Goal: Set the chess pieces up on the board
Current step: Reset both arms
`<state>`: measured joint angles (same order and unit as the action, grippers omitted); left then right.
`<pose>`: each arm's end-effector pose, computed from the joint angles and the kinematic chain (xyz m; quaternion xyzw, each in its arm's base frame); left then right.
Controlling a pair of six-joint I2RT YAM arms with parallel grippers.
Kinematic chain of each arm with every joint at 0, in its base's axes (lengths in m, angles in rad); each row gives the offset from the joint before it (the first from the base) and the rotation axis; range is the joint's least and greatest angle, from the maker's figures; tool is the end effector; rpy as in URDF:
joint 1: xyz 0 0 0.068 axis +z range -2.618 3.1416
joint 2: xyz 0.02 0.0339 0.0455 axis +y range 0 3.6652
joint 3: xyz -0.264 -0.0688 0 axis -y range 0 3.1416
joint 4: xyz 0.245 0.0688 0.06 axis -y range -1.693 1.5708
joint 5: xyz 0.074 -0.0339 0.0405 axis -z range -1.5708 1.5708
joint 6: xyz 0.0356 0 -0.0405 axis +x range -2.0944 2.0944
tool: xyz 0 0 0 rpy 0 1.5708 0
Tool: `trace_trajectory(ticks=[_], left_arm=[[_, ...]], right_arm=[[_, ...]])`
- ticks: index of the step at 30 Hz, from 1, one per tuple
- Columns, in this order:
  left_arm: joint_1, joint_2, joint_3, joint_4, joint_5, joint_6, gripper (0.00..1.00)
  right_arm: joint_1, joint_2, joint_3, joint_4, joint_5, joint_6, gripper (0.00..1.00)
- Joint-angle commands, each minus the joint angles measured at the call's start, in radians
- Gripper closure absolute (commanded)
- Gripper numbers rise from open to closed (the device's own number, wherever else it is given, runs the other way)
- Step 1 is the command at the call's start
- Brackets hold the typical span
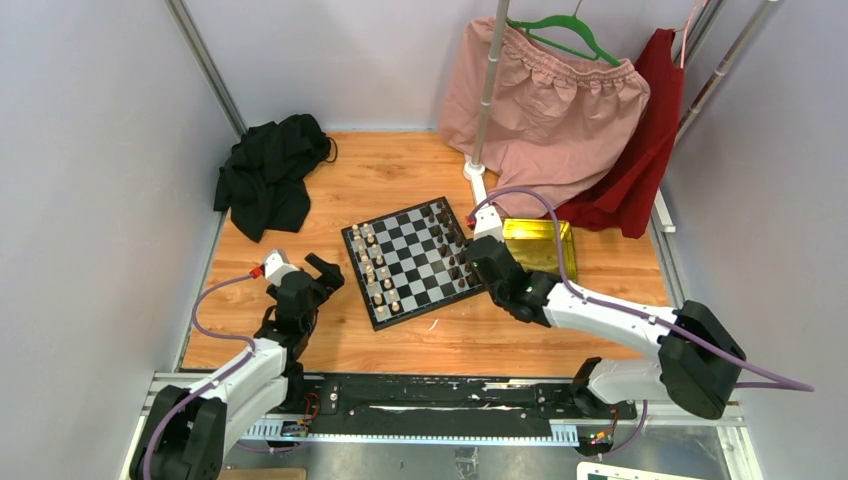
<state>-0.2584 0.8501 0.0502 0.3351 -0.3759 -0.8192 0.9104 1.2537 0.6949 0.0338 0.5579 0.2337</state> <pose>0.1535 -0.0270 0.1299 -0.3257 0.7762 -0.1283 0.5245 0.1789 0.1996 0.2331 -0.1468 0.8313 0.0593 0.5328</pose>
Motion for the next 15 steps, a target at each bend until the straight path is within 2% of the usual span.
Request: trace_trajectory(ticks=[1, 8, 10, 15], left_arm=[[0.004, 0.006, 0.011, 0.004, 0.006, 0.004, 0.00], [0.004, 0.000, 0.007, 0.011, -0.003, 0.007, 0.00], [0.004, 0.000, 0.011, 0.010, -0.010, 0.012, 0.00], [0.004, -0.003, 0.035, -0.016, -0.031, 0.037, 0.00]], right_arm=[[0.005, -0.013, 0.065, -0.018, 0.125, -0.029, 0.62], [-0.035, 0.079, 0.183, -0.005, 0.142, -0.065, 0.59], [-0.048, 0.130, 0.250, -0.003, 0.148, -0.095, 0.54], [-0.053, 0.286, 0.473, -0.093, 0.219, -0.190, 0.52]])
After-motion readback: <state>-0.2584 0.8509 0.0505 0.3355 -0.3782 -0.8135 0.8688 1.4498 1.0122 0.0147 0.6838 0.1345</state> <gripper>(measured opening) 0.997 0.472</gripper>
